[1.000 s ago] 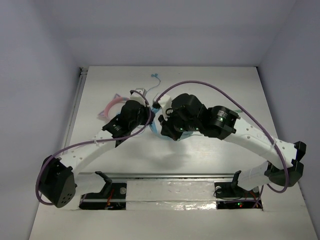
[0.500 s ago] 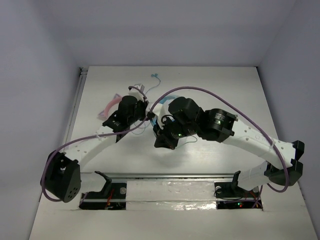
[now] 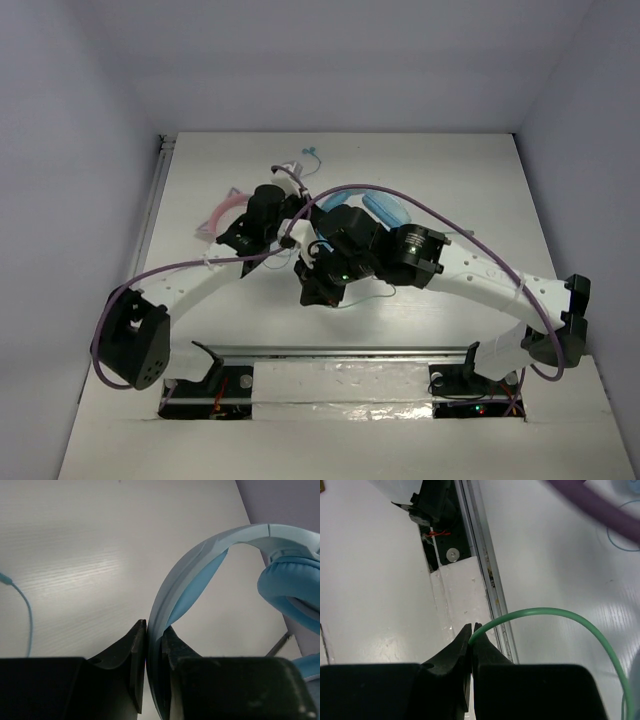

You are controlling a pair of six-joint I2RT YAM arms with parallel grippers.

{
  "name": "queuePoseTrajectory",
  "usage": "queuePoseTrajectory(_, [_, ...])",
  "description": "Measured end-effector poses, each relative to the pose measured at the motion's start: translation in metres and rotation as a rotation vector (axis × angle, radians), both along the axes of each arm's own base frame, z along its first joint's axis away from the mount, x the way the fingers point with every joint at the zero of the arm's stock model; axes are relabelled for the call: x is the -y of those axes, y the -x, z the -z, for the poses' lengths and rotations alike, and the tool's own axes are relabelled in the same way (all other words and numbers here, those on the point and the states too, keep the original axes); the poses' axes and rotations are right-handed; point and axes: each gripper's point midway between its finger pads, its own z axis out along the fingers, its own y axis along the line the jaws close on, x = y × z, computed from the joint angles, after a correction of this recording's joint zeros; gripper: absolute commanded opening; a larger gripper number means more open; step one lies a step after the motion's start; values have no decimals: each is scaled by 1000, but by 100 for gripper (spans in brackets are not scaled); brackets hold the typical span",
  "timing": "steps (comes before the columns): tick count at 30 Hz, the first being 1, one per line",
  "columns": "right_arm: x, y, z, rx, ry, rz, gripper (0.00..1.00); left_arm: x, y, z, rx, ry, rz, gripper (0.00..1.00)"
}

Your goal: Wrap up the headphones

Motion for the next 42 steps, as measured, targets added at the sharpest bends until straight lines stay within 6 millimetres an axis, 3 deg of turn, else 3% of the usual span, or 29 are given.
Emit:
queuePoseTrajectory(3, [-1,-4,-3,7,-8,21,0,9,19,16,-12,-22,53,0])
queuePoseTrajectory(7, [0,-17,-9,42,-11,93,0,-9,41,48,-52,-63,46,0])
queuePoseTrajectory(10, [6,-32,-11,62,-9,162,0,-24,57,62,-62,-93,34,0])
queuePoseTrajectory(18, [44,-85,-17,132,30,402,0,-44,80,36,23,-101,-15,0])
queuePoseTrajectory(23, [73,-99,-29,206,101,523,0,-57,89,47,-3,-180,-71,0])
queuePoseTrajectory(29, [101,-115,-34,294,177,646,0,-45,110,71,-57,-259,6,0])
queuePoseTrajectory(33, [109,-122,-34,330,200,679,0,-31,125,74,-61,-261,111,0])
queuePoseTrajectory(37, [108,-124,-31,339,210,678,0,-14,133,63,-28,-209,203,0])
queuePoseTrajectory(42, [108,-130,-22,347,218,693,0,0,142,36,49,-112,287,0])
